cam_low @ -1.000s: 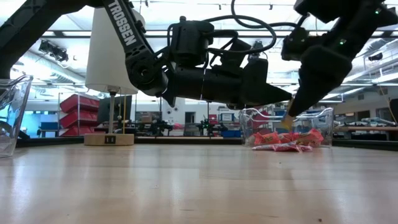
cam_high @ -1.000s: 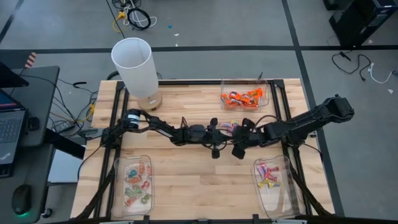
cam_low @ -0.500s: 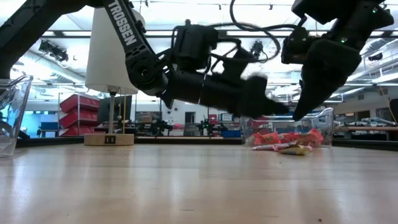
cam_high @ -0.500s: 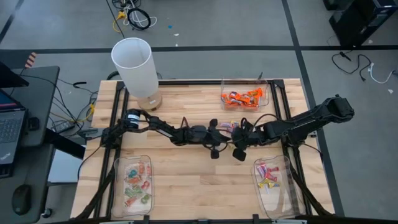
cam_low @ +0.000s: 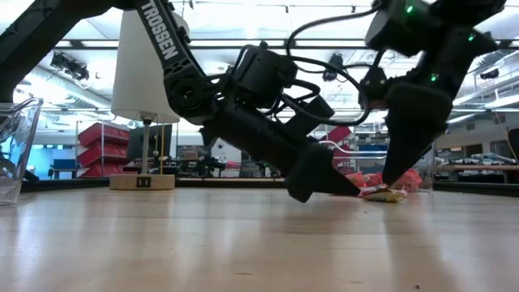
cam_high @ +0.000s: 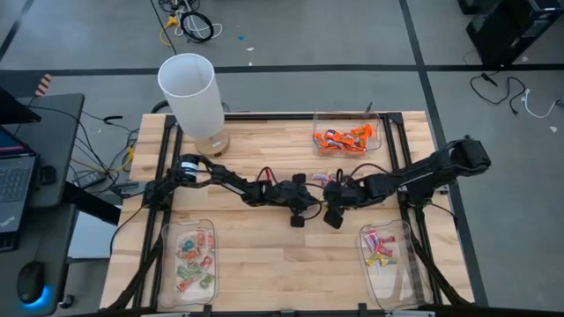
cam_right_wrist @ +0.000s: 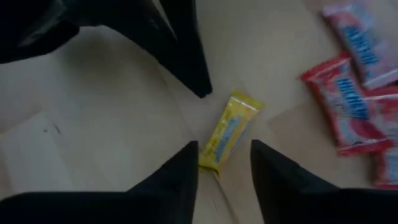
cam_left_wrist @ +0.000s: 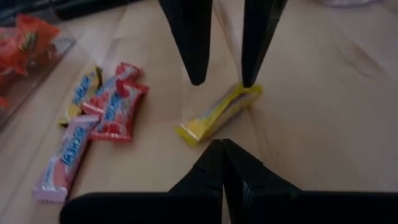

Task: Sort candy
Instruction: Put the yellow candy into the bottom right transparent bin

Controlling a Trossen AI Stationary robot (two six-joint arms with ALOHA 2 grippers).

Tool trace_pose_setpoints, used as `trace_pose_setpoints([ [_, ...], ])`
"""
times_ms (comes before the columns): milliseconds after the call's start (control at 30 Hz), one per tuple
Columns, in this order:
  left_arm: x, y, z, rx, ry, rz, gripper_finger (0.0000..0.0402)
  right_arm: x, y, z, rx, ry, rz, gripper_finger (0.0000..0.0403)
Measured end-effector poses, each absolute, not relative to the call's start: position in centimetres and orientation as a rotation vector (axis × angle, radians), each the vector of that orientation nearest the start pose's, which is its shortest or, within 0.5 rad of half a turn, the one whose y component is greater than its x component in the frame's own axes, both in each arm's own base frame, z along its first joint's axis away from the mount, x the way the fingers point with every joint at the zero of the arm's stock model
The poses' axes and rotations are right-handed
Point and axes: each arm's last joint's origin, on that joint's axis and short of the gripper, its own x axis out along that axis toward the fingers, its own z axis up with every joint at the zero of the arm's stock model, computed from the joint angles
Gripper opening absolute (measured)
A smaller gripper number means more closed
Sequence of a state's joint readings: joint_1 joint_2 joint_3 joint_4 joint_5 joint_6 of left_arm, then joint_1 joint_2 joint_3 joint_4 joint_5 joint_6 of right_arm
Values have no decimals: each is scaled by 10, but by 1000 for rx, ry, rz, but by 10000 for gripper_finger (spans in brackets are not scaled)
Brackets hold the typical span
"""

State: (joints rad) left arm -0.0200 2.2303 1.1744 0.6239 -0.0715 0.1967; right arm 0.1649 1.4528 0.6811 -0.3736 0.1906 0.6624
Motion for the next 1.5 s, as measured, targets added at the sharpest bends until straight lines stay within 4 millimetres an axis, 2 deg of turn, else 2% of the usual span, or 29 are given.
trace_pose_setpoints([
  [233, 441, -13, 86, 176, 452, 5, 5, 252, 31, 139, 438, 1079, -379, 186],
  [467, 440, -13, 84, 173, 474, -2, 5, 256, 29, 127, 440, 1116, -403, 193],
  [700, 439, -14, 83, 156, 515, 0, 5, 254, 28, 129, 424, 1119, -394, 145],
  [1033, 437, -14, 86, 140, 531, -31, 5, 251, 29, 128, 357, 1146, -389, 15],
  [1200, 432, -14, 100, 142, 571, -39, 5, 246, 30, 135, 376, 1155, -356, 18],
  [1333, 427, -14, 111, 145, 627, -41, 5, 240, 31, 151, 392, 1114, -336, 8],
  [1500, 419, -12, 112, 148, 726, -41, 5, 233, 34, 172, 420, 1045, -277, 6],
])
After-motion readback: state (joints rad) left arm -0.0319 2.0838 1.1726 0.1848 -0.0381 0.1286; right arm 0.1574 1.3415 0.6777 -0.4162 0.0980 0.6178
